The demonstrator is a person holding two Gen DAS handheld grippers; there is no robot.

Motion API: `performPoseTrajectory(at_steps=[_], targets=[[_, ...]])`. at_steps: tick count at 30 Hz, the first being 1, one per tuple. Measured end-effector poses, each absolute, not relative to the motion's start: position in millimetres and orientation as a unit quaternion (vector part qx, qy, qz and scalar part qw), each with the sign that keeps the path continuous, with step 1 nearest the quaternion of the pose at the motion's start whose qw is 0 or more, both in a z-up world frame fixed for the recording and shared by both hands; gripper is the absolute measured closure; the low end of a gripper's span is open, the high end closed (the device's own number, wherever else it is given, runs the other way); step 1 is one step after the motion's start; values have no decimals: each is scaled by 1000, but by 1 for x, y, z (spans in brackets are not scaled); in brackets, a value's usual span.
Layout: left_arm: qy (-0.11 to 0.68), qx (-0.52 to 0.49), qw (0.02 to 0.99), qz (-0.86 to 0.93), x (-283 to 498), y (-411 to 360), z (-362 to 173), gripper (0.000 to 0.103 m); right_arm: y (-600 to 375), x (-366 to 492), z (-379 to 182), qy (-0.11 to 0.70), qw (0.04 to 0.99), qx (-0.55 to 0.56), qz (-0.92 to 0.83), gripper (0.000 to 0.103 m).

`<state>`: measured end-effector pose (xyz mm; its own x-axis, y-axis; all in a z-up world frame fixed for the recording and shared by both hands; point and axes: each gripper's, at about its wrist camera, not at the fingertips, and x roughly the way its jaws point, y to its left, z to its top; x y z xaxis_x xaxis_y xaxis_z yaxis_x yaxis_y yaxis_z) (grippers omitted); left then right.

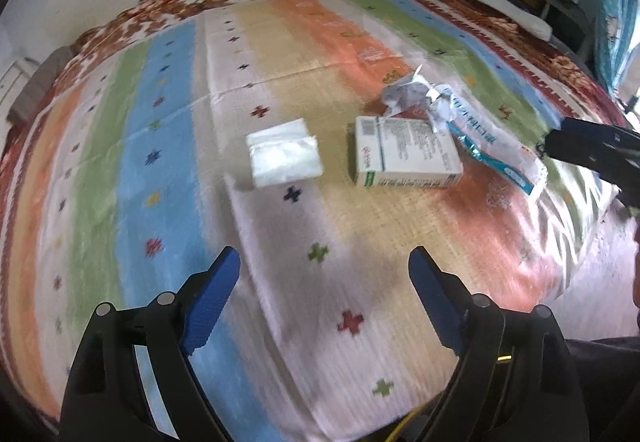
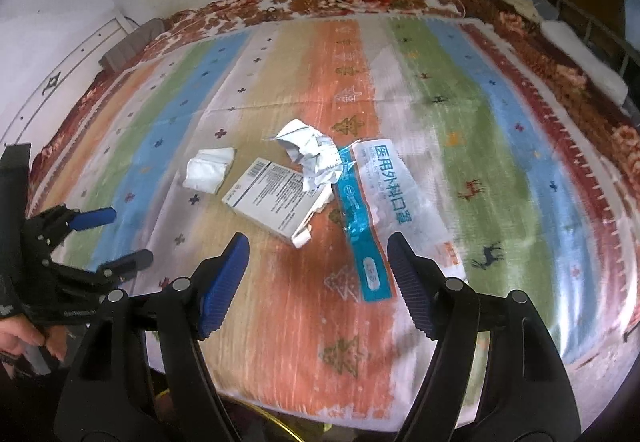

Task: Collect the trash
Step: 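Move both tools back toward the white medicine box and crumpled wrapper, then grasp the crumpled white foil wrapper with the right gripper while the left grasps the white medicine box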

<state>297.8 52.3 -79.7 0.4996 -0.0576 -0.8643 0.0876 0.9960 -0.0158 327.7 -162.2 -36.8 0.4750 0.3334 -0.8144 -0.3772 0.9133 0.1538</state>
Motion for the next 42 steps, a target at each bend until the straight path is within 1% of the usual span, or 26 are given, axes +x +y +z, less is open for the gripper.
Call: performPoseTrajectory(at_steps=[10, 18, 23, 26, 27, 29, 30, 32, 34, 35, 37, 42], targets=[[477, 69, 867, -127, 333, 30, -88, 13, -147, 376, -62, 476, 855, -21, 206, 34], [469, 106, 856, -190, 348, 8, -100, 7, -130, 403, -77, 474, 848, -49, 231, 34], [460, 122, 850, -225, 354, 2, -103, 6, -122, 417, -86, 481, 839, -47, 252, 41], [468, 161, 833, -247, 358, -7, -107, 6, -116, 422, -91, 483, 834, -54, 260, 51], [468, 174, 827, -258, 360, -11, -106, 6, -114, 423, -92, 483, 833, -56, 263, 52], [473, 194, 814, -276, 364, -16, -105, 6, -112, 426, -95, 485, 830, -60, 268, 59], [477, 208, 805, -285, 368, -20, -105, 6, -113, 428, -97, 486, 830, -60, 268, 61], [481, 225, 794, -296, 376, -23, -105, 6, -116, 431, -102, 491, 827, -54, 269, 74], [485, 233, 785, -308, 386, -25, -104, 6, -120, 434, -106, 497, 824, -49, 269, 79], [485, 236, 782, -313, 390, -25, -104, 6, -122, 435, -108, 497, 823, -48, 270, 83], [481, 250, 775, -325, 399, -27, -106, 6, -126, 436, -109, 498, 822, -43, 274, 84], [500, 296, 721, -376, 412, -35, -119, 6, -138, 442, -109, 505, 818, -20, 276, 88]])
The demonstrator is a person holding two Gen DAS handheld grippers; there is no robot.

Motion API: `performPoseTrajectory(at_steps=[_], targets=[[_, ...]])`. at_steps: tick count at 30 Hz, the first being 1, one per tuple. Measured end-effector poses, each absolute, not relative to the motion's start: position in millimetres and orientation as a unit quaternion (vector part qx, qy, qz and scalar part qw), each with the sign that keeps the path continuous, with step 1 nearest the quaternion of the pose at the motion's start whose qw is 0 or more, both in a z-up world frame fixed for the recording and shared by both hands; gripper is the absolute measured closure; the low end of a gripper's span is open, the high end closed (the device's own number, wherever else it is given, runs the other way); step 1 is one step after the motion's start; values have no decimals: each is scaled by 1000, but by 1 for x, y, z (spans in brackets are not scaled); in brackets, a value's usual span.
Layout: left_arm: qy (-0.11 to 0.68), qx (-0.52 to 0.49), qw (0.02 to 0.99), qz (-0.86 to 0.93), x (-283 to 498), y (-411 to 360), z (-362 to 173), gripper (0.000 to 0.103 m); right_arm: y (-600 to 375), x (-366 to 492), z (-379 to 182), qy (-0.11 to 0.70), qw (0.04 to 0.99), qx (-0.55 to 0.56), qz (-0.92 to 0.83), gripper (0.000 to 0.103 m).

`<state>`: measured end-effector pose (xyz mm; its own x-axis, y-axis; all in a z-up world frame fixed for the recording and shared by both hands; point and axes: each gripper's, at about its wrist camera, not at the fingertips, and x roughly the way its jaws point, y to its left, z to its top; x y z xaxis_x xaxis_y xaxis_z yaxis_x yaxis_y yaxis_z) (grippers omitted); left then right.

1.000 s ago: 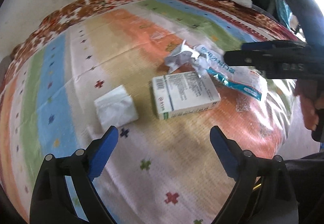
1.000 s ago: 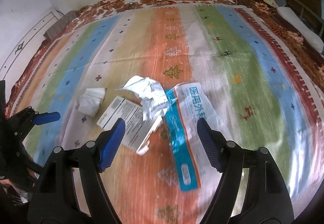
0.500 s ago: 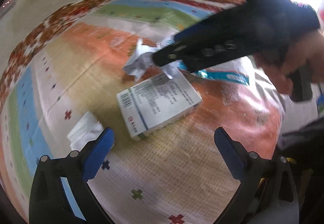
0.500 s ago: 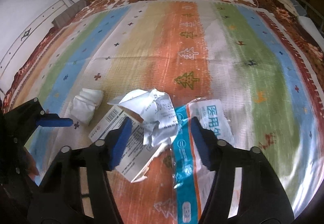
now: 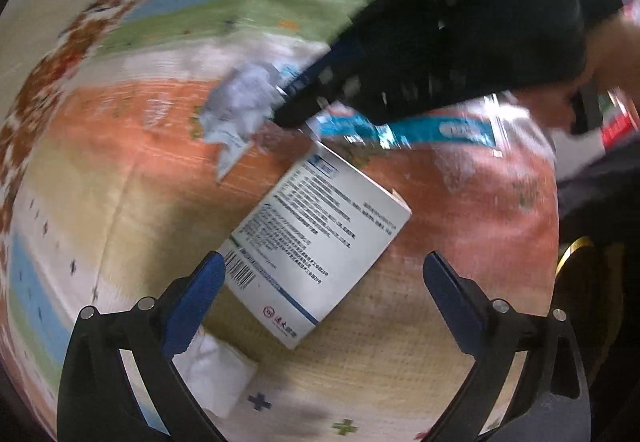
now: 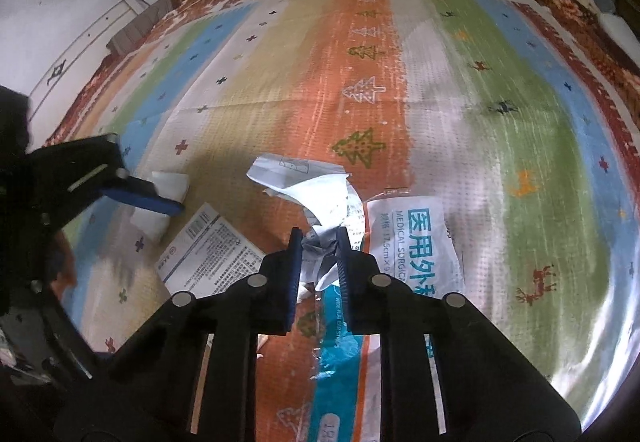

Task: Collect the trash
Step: 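Grasp the crumpled white foil wrapper with the right gripper while the left grasps the white medicine box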

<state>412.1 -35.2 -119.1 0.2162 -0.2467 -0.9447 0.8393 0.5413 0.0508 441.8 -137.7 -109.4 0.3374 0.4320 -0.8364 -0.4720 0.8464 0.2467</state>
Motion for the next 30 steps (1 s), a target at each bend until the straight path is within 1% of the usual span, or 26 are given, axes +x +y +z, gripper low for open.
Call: performPoseTrajectory(at_steps=[3, 8, 13, 14, 17, 20, 22, 27, 28, 30], targets=[[494, 325, 710, -381, 424, -39, -120, 6, -143, 443, -109, 508, 816, -15, 276, 88], [502, 339, 684, -406, 441, -48, -120, 6, -150, 444, -107, 508, 816, -14, 275, 88], [544, 312, 650, -429, 445, -48, -133, 6, -152, 444, -112, 510, 817, -38, 268, 88], [542, 314, 650, -431, 442, -47, -135, 6, -153, 445, -113, 511, 816, -37, 268, 89], [553, 303, 645, -432, 433, -41, -139, 7, -153, 445, -115, 514, 814, -38, 267, 89], [570, 305, 634, -424, 420, -38, -147, 13, -153, 445, -114, 514, 814, -38, 268, 90], [577, 296, 639, -414, 411, -38, -149, 13, -154, 446, -114, 516, 813, -31, 268, 90], [597, 218, 677, -371, 409, -31, -147, 14, -153, 445, -110, 518, 811, -27, 270, 91], [596, 207, 689, -358, 406, -29, -146, 15, -153, 444, -109, 518, 811, -27, 269, 91], [586, 207, 711, -329, 401, -25, -146, 30, -154, 444, -108, 520, 812, -27, 265, 92]])
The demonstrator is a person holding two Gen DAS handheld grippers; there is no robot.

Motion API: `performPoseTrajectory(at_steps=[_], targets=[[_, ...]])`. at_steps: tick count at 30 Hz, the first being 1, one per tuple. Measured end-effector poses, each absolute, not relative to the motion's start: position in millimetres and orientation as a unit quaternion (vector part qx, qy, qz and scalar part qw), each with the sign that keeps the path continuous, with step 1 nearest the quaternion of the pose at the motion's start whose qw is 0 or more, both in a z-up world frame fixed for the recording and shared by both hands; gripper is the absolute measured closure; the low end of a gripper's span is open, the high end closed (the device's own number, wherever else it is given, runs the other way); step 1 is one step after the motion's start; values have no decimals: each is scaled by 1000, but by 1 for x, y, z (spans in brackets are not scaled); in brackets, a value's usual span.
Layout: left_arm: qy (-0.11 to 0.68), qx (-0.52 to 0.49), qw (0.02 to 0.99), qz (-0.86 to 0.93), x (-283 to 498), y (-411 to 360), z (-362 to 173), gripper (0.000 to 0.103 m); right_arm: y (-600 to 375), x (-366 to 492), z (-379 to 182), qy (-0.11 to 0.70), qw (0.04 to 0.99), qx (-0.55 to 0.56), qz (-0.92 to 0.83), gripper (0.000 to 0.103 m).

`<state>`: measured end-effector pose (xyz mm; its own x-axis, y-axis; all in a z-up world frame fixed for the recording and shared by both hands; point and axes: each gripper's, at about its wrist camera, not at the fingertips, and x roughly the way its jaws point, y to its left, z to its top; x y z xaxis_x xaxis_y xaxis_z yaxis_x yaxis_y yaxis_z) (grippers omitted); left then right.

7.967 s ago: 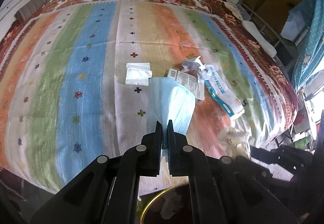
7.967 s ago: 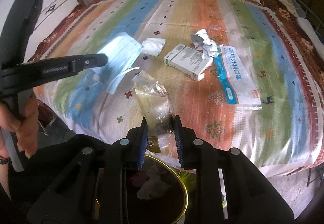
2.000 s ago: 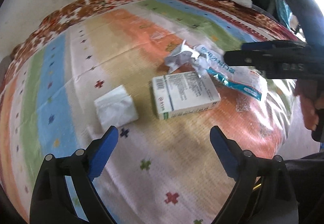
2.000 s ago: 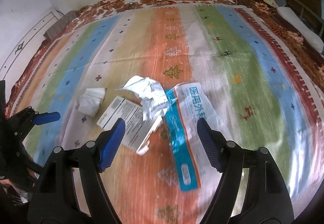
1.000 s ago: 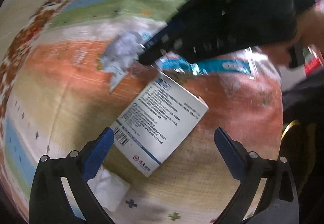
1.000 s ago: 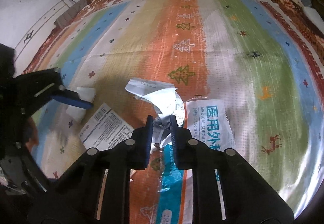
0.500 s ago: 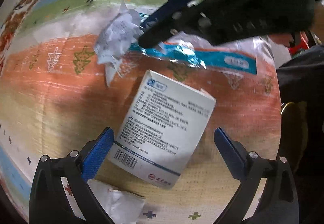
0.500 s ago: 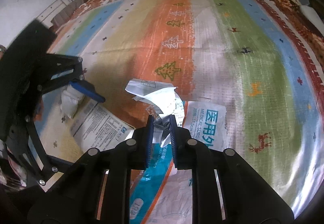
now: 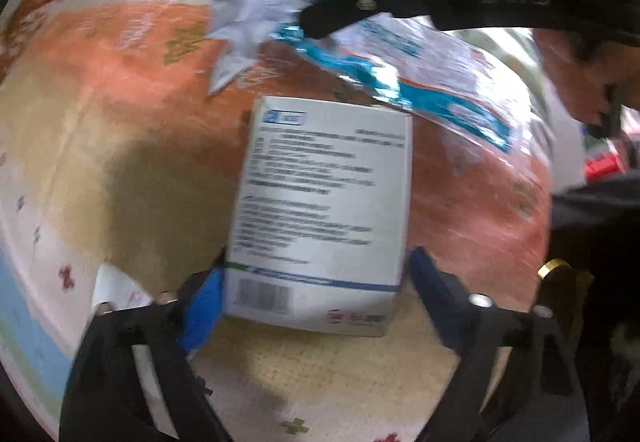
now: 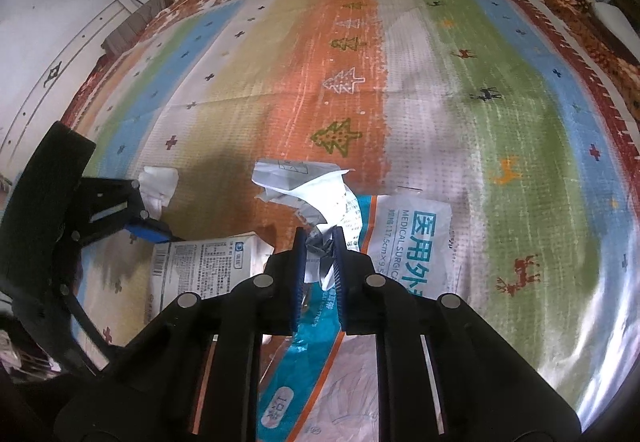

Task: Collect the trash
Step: 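Grasp the crumpled white foil wrapper with the right gripper while the left grasps the white medicine box, then lift the white box and foil wrapper and carry both over the bin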

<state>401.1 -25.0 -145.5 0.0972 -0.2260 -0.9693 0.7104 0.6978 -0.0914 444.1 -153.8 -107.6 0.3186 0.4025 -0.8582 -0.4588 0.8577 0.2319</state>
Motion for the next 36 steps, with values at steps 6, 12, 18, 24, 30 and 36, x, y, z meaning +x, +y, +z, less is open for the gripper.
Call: performPoseTrajectory(at_steps=[6, 12, 18, 24, 30, 36], targets=[[583, 154, 754, -261, 382, -9, -140, 31, -157, 438, -99, 522, 812, -25, 260, 93], [585, 72, 797, -130, 352, 19, -127, 32, -155, 420, -81, 519, 813, -20, 262, 93], [584, -5, 809, -61, 316, 32, -103, 32, -145, 390, -54, 508, 816, -34, 272, 93], [586, -50, 809, -25, 276, 30, -93, 32, -143, 357, -35, 500, 819, -38, 278, 93], [563, -92, 821, -14, 260, 41, -68, 32, -147, 321, -25, 496, 819, -32, 285, 93], [526, -132, 840, -10, 228, 41, -38, 32, -148, 285, -5, 483, 826, -37, 287, 93]])
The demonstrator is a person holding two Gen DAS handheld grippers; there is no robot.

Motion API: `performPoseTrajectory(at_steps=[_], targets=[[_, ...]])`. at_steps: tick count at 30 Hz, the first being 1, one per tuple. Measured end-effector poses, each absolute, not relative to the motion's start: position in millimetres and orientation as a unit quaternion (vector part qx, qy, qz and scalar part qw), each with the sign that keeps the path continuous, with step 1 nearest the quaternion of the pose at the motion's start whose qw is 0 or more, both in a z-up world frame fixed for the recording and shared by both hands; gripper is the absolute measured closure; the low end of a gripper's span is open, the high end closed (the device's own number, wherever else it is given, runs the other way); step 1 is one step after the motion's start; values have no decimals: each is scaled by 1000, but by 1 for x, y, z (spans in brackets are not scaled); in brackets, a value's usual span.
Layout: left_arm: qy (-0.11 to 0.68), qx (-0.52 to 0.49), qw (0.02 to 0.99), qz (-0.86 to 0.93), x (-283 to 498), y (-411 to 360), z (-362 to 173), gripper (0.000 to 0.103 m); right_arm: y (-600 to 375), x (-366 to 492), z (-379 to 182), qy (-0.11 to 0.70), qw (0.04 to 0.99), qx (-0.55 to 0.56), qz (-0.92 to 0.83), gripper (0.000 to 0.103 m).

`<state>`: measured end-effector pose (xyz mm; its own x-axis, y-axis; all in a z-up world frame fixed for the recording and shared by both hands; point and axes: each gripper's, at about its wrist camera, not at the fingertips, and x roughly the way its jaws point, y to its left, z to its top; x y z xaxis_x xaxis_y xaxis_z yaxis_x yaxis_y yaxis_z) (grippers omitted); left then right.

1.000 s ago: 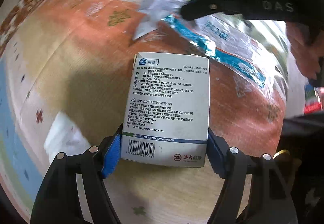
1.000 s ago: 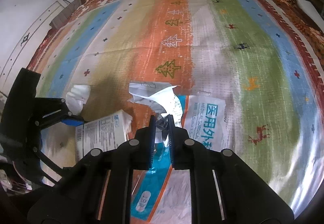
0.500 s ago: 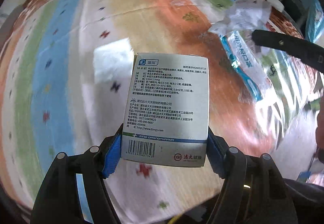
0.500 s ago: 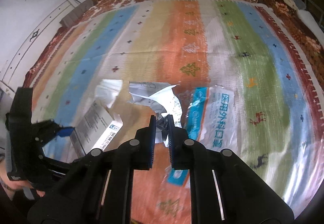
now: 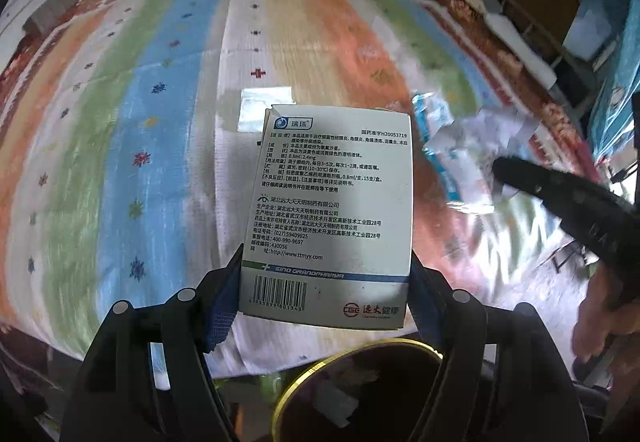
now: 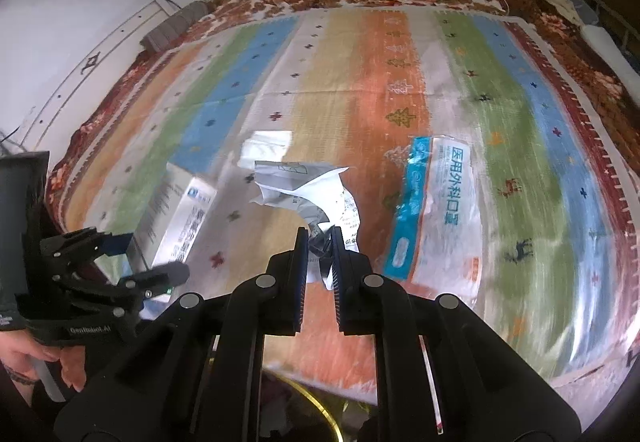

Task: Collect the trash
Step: 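Lift the white box and foil wrapper and carry both over the bin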

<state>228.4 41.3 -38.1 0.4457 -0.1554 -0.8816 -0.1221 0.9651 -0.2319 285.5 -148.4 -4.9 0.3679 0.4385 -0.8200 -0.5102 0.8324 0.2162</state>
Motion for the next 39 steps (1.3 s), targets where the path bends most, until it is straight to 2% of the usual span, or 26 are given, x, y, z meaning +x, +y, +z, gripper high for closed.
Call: performPoseTrajectory(at_steps=[17, 39], targets=[[477, -164, 863, -43, 159, 33, -3, 32, -168, 197, 36, 453, 839, -28, 301, 93], [483, -169, 856, -77, 85, 13, -20, 32, -204, 102, 32, 453, 838, -36, 302, 93]])
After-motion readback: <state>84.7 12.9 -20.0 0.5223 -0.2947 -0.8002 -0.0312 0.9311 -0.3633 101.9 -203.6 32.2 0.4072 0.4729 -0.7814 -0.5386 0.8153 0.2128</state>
